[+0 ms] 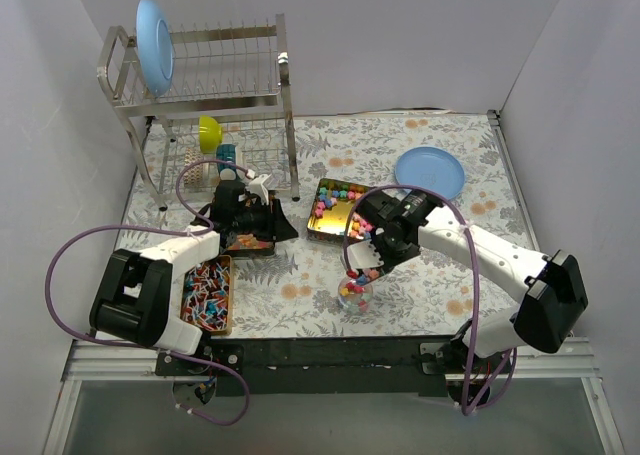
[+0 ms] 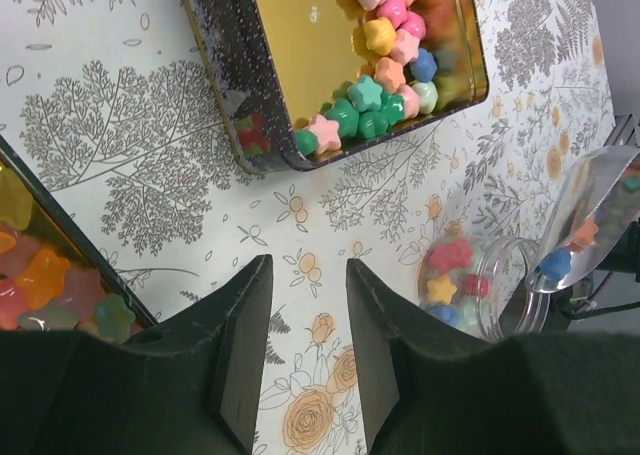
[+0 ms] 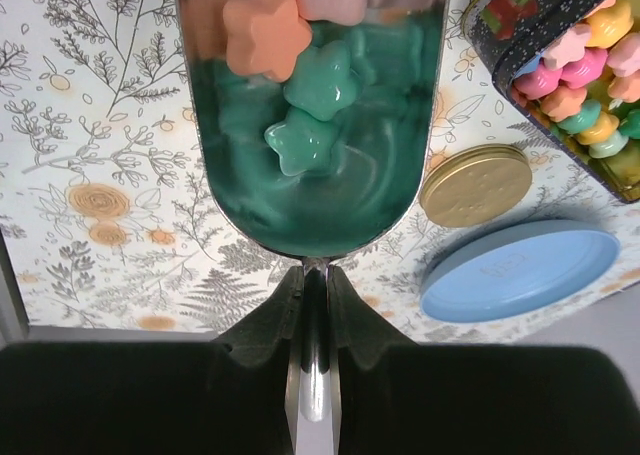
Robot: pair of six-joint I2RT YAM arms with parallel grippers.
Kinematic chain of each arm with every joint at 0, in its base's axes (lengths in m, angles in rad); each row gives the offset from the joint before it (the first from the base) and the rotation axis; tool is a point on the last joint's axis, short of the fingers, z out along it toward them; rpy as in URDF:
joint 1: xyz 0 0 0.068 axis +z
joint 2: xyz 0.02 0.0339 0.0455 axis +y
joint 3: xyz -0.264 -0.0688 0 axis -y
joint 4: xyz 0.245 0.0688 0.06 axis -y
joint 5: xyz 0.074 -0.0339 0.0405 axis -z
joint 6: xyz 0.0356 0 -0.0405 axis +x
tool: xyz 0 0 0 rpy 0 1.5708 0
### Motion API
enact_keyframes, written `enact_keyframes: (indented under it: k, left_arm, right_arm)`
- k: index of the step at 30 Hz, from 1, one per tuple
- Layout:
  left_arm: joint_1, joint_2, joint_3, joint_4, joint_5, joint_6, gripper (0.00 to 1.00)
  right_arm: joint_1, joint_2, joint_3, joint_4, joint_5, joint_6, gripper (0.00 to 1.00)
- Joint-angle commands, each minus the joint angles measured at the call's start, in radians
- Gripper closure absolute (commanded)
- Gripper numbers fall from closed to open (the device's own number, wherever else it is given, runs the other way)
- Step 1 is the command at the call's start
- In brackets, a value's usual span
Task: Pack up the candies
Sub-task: Place the fake candies in the packing bottle, then move the storage box to the center of the board.
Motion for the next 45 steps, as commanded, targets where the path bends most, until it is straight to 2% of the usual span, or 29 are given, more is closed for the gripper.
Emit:
enact_keyframes:
  k: [1, 8, 10, 13, 17, 19, 20, 22, 23, 25, 27, 29, 30, 32, 36, 37, 41, 44, 45]
  left_arm:
    - [0.003, -0.060, -0.015, 0.013, -0.028, 0.018, 0.64]
    - [0.005, -0.066, -0.008, -0.008, -0.088, 0.030, 0.62]
    - [0.005, -0.066, 0.002, -0.025, -0.169, 0.044, 0.62]
    - [0.006, -0.071, 0.020, -0.082, -0.400, 0.055, 0.60]
    - [0.005, -0.066, 0.029, -0.103, -0.504, 0.090, 0.60]
    - [0.005, -0.054, 0.025, -0.106, -0.519, 0.098, 0.64]
    - [0.006, -0.049, 0.023, -0.111, -0.539, 0.099, 0.70]
    - [0.006, -0.037, 0.017, -0.111, -0.553, 0.099, 0.76]
    - [0.006, -0.031, 0.020, -0.114, -0.562, 0.101, 0.83]
    - [0.005, -0.023, 0.034, -0.122, -0.551, 0.090, 0.88]
    - [0.008, -0.028, 0.055, -0.128, -0.393, 0.078, 0.94]
    - [0.008, -0.045, 0.098, -0.123, -0.244, 0.060, 0.96]
    - [0.008, -0.049, 0.115, -0.120, -0.103, 0.035, 0.99]
    - [0.009, -0.054, 0.168, -0.140, -0.058, 0.017, 1.00]
    - [0.011, -0.051, 0.253, -0.259, -0.282, 0.073, 1.00]
    - [0.017, -0.048, 0.261, -0.276, -0.400, 0.116, 1.00]
    - [0.066, -0.034, 0.233, -0.299, -0.473, 0.222, 1.00]
    - [0.084, -0.017, 0.200, -0.312, -0.504, 0.294, 1.00]
    - [0.089, -0.014, 0.181, -0.313, -0.507, 0.306, 1.00]
  right_arm:
    - [0.089, -0.001, 0.001, -0.039, 0.169, 0.016, 0.99]
    - [0.162, 0.042, 0.018, -0.126, 0.308, 0.051, 0.99]
    - [0.171, 0.059, 0.039, -0.148, 0.318, 0.062, 0.99]
    - [0.176, 0.063, 0.050, -0.148, 0.337, 0.062, 0.99]
    - [0.182, 0.057, 0.065, -0.148, 0.338, 0.068, 0.99]
    - [0.188, 0.048, 0.070, -0.148, 0.335, 0.073, 0.99]
    - [0.189, 0.046, 0.076, -0.148, 0.334, 0.074, 0.99]
    - [0.191, 0.036, 0.084, -0.146, 0.340, 0.080, 0.99]
    - [0.191, 0.036, 0.088, -0.146, 0.354, 0.088, 0.99]
    - [0.191, 0.036, 0.094, -0.146, 0.351, 0.111, 0.99]
    - [0.192, 0.027, 0.102, -0.145, 0.329, 0.125, 0.99]
    - [0.192, 0.017, 0.099, -0.146, 0.319, 0.146, 0.99]
    - [0.192, 0.013, 0.094, -0.146, 0.315, 0.151, 0.99]
    - [0.192, 0.000, 0.099, -0.146, 0.296, 0.168, 0.99]
    - [0.191, -0.021, 0.113, -0.131, 0.265, 0.220, 0.99]
    - [0.189, -0.026, 0.120, -0.111, 0.254, 0.232, 0.99]
    - [0.162, -0.046, 0.159, -0.054, 0.173, 0.329, 0.99]
    - [0.036, 0.000, 0.307, -0.070, 0.057, 0.398, 0.99]
    - [-0.043, 0.014, 0.353, -0.079, 0.026, 0.409, 0.99]
